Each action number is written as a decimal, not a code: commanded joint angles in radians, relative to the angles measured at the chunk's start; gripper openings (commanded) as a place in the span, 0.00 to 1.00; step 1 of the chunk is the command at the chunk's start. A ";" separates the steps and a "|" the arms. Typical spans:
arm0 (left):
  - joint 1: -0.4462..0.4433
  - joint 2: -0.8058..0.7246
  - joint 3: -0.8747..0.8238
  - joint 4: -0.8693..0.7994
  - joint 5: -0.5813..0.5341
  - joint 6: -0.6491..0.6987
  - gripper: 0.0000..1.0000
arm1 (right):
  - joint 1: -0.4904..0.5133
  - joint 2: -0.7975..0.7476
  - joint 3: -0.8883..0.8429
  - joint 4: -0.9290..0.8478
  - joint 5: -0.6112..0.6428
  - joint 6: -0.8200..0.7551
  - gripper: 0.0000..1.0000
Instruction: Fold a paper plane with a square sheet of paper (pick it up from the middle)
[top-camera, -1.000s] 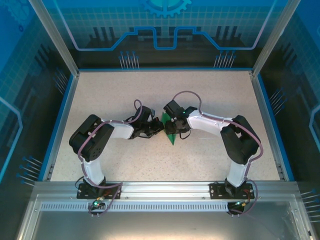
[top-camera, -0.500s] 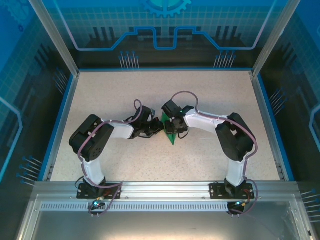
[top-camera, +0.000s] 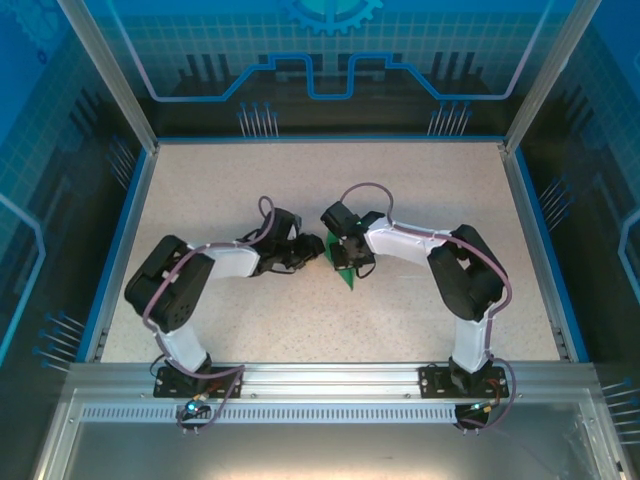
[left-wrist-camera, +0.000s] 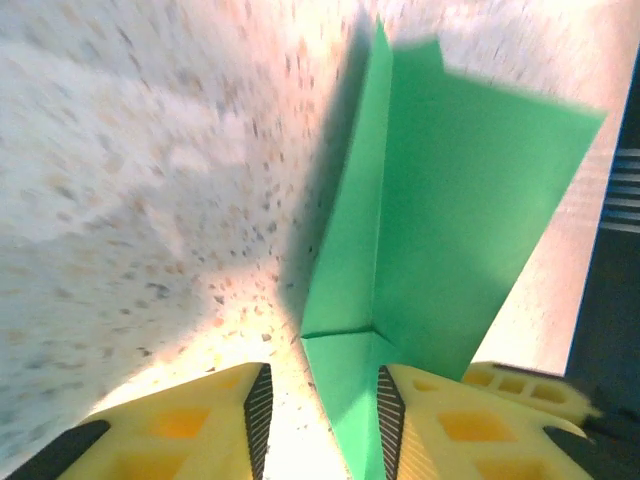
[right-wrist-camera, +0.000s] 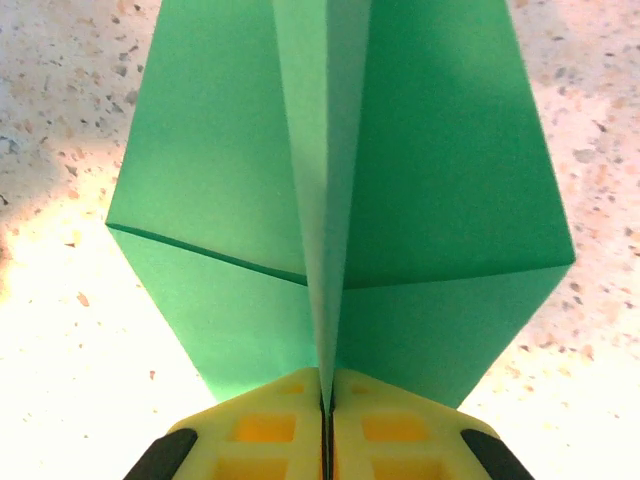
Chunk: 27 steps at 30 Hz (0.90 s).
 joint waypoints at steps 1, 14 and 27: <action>0.040 -0.098 -0.009 -0.122 -0.103 0.044 0.41 | 0.016 -0.042 -0.006 -0.054 0.039 0.005 0.09; 0.060 -0.158 -0.007 -0.219 -0.179 0.093 0.46 | 0.015 0.052 0.036 -0.057 0.008 -0.004 0.20; 0.059 -0.165 -0.013 -0.224 -0.180 0.102 0.48 | 0.032 0.094 0.071 -0.080 0.036 -0.005 0.15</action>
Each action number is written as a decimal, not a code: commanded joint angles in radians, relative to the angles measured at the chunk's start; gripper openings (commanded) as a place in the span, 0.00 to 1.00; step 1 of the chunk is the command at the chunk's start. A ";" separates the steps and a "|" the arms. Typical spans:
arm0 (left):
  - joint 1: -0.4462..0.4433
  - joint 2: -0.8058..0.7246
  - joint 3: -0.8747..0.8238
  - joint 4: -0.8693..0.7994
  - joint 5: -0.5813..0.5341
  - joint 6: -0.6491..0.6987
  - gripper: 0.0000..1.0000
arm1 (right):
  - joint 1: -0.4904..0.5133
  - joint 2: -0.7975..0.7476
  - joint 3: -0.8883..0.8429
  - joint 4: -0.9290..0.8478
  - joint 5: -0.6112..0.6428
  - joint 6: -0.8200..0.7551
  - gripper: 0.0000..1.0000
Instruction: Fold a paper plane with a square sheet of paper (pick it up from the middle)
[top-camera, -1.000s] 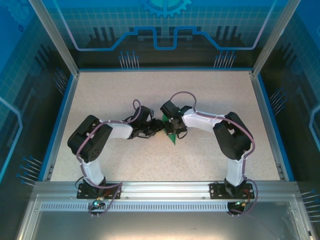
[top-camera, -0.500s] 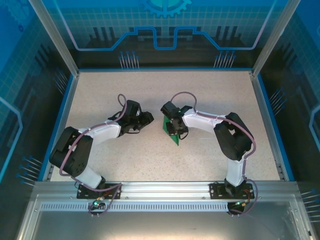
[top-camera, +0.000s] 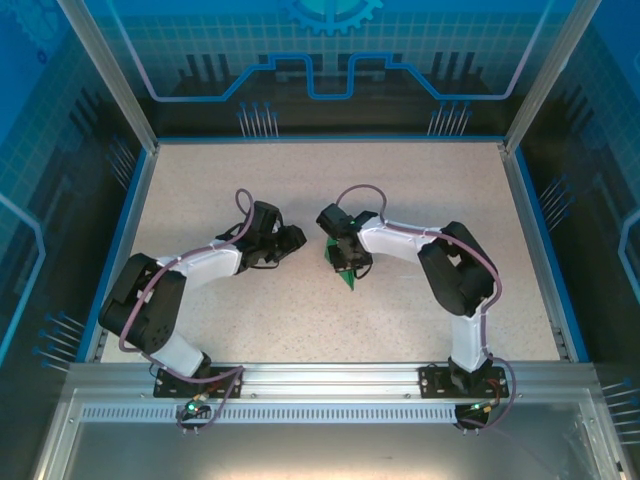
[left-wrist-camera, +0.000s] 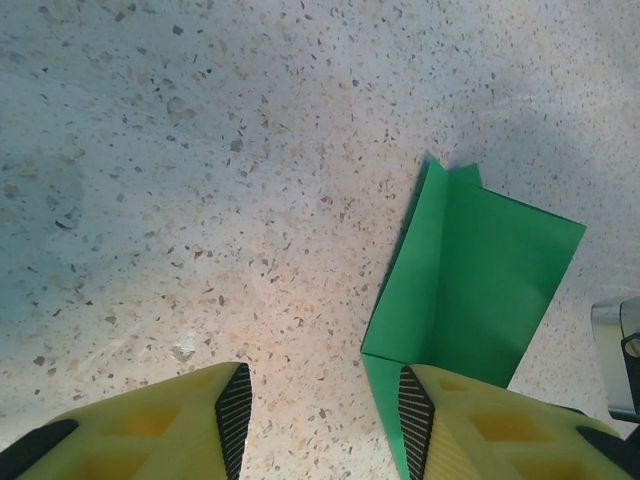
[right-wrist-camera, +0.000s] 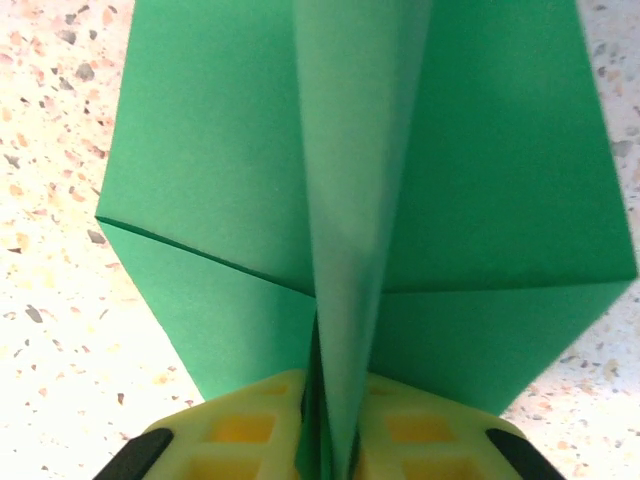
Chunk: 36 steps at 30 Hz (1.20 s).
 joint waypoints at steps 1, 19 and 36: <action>0.007 -0.022 -0.012 -0.026 -0.016 0.027 0.48 | 0.019 0.021 0.023 -0.046 0.026 -0.001 0.13; 0.007 -0.119 0.012 -0.230 -0.194 0.070 0.63 | -0.165 0.028 0.175 -0.067 0.107 -0.092 0.12; 0.006 -0.141 0.003 -0.244 -0.203 0.075 0.68 | -0.220 0.257 0.397 -0.115 0.126 -0.143 0.21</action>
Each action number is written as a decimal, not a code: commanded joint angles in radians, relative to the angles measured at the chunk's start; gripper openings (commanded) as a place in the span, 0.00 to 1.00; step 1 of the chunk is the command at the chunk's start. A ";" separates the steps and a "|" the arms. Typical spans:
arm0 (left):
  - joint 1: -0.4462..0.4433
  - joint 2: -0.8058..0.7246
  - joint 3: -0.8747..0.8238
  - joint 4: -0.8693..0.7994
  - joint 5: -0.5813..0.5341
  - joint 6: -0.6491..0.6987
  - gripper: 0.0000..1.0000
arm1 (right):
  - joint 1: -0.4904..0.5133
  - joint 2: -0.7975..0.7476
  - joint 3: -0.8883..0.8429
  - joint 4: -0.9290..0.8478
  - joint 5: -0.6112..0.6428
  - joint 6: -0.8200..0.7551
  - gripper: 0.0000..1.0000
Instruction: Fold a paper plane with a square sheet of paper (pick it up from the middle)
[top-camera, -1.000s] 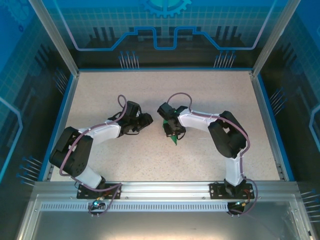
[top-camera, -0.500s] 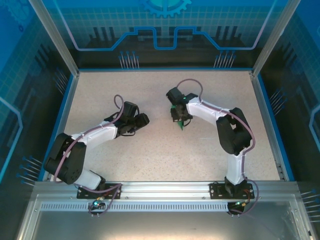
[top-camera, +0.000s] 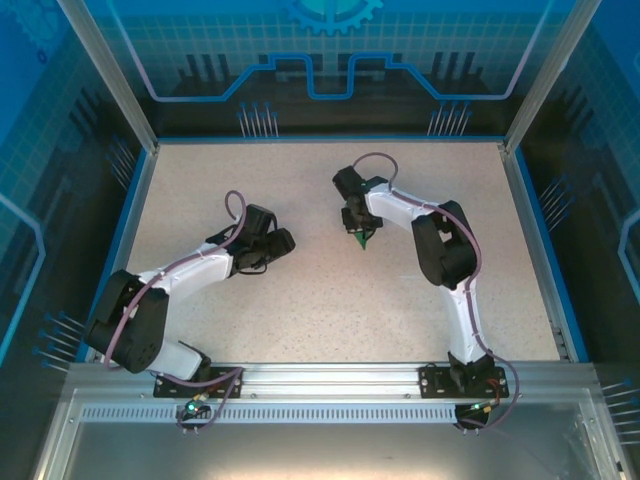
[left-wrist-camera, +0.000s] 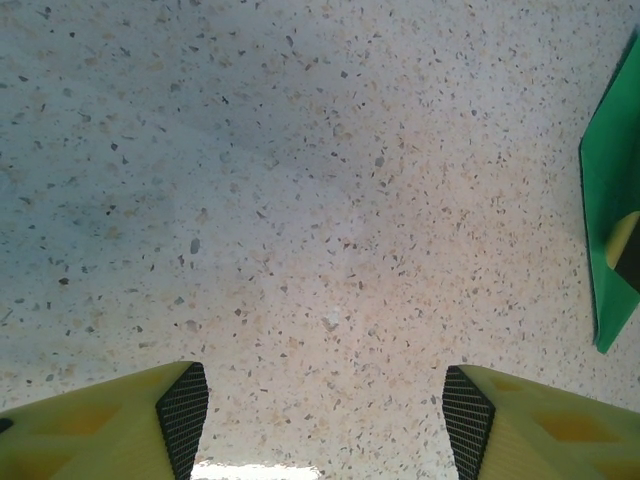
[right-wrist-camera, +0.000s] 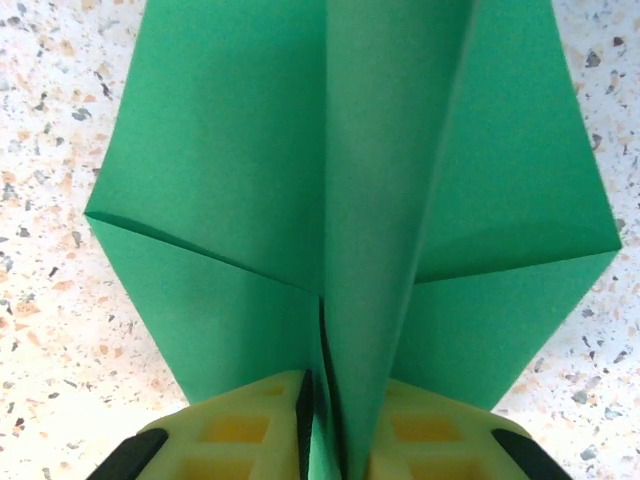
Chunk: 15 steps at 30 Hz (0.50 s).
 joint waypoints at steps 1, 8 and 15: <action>0.006 -0.025 0.008 -0.020 -0.018 0.023 0.68 | -0.009 0.021 0.040 -0.039 0.022 -0.012 0.23; 0.007 -0.019 0.011 -0.021 -0.018 0.024 0.68 | -0.001 0.051 0.043 -0.047 0.021 -0.006 0.30; 0.005 -0.015 0.017 -0.023 -0.018 0.030 0.68 | 0.000 0.063 0.016 -0.031 -0.019 0.017 0.32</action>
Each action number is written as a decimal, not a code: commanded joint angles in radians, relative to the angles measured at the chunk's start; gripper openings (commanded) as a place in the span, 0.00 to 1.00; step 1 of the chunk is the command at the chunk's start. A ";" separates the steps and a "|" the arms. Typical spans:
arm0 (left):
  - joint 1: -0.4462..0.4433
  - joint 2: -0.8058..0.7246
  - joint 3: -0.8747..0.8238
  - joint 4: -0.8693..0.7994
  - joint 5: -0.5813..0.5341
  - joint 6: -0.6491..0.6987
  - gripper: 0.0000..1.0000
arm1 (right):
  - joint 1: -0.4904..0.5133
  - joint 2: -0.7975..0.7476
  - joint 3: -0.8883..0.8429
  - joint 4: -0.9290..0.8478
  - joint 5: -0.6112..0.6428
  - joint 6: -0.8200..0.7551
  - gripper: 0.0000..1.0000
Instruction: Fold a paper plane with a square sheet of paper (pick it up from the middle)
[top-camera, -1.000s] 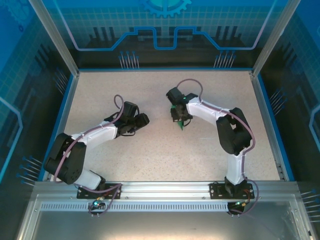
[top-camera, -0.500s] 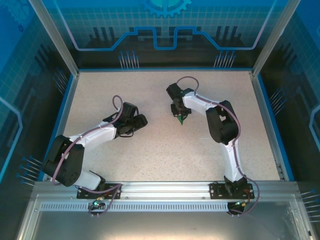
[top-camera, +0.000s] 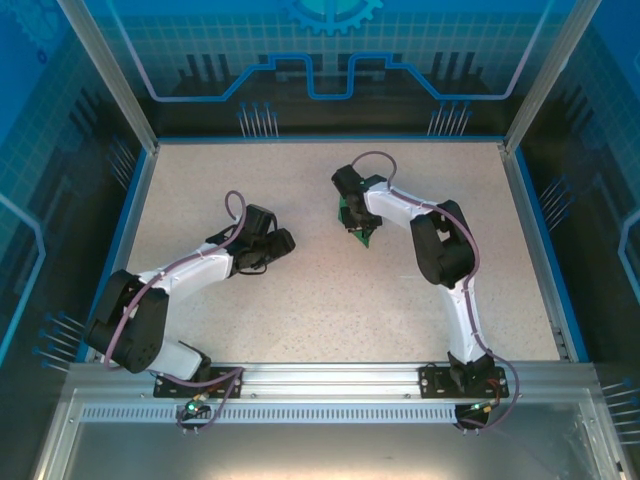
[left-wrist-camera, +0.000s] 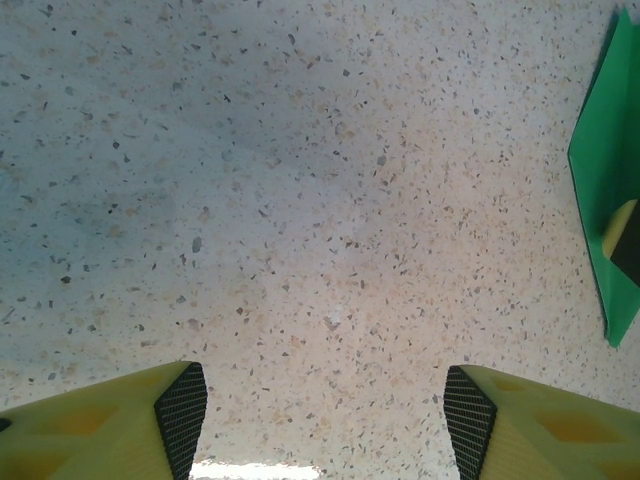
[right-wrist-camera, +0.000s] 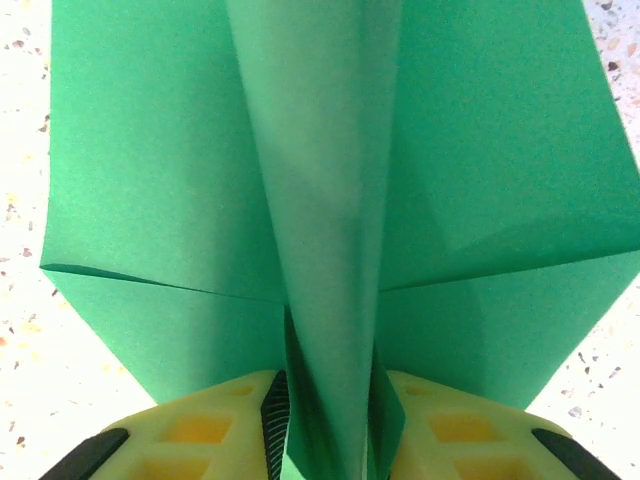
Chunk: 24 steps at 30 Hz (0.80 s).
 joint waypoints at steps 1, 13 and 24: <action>0.006 -0.016 0.017 -0.022 -0.018 0.030 0.68 | -0.001 0.042 -0.009 -0.019 -0.027 0.022 0.32; 0.007 -0.057 0.049 -0.084 -0.068 0.059 0.69 | -0.001 -0.210 -0.010 -0.019 -0.039 0.012 0.52; 0.021 -0.206 0.114 -0.223 -0.318 0.187 0.82 | -0.066 -0.662 -0.282 0.124 0.070 0.003 0.88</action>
